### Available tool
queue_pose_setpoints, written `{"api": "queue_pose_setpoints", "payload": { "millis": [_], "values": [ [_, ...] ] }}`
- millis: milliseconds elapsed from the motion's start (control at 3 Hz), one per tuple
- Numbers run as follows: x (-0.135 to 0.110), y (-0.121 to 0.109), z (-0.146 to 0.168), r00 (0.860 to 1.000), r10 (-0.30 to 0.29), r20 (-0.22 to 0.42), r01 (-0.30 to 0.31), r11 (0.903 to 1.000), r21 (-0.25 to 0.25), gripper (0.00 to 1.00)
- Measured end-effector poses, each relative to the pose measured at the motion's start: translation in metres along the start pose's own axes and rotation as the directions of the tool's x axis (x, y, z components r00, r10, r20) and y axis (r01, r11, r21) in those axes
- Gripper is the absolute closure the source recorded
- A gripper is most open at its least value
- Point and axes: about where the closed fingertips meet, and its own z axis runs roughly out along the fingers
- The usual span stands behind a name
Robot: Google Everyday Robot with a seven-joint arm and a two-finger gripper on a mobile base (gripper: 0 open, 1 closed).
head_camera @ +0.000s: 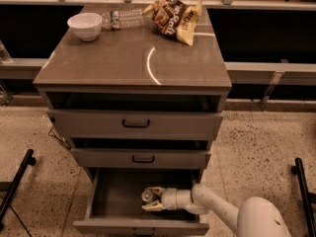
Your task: Place green can into bottom drawer
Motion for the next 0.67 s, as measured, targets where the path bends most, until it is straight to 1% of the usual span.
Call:
{"api": "queue_pose_setpoints", "payload": {
  "millis": [333,667],
  "values": [
    [-0.0082,-0.0066,-0.0024,1.000,0.011,0.026,-0.011,0.9997,0.020,0.00],
    [-0.0153,-0.0117,-0.0060,0.999,0.015,0.031,-0.016,0.9995,0.026,0.00]
  ]
}}
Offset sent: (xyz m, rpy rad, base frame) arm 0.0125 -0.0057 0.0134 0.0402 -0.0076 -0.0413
